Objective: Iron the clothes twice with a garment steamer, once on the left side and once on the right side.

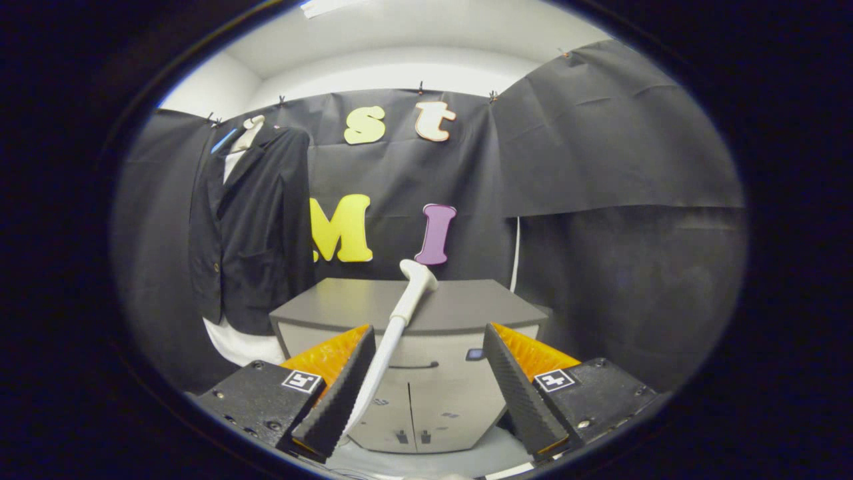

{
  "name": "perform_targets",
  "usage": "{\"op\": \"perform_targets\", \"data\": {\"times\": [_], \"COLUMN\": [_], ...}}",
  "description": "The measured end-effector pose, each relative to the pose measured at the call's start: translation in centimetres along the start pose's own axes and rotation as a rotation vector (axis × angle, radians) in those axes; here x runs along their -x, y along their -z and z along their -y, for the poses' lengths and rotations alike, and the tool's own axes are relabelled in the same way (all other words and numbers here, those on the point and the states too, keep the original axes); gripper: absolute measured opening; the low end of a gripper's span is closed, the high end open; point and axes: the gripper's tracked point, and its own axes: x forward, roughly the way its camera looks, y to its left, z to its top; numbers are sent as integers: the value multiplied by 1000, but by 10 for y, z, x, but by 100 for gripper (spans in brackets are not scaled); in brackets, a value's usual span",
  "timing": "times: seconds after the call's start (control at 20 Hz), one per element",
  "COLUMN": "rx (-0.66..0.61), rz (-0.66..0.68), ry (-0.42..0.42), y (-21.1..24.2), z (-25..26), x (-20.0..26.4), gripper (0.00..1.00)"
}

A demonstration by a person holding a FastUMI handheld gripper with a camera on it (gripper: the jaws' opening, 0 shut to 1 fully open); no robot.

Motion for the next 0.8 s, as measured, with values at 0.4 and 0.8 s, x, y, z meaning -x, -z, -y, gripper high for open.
{"op": "perform_targets", "data": {"times": [0.4, 0.8], "rx": [-51, -100], "rz": [-64, -271], "ry": [-75, -166], "y": [-49, -6], "z": [9, -13], "x": [-152, -242], "gripper": [100, 87]}}
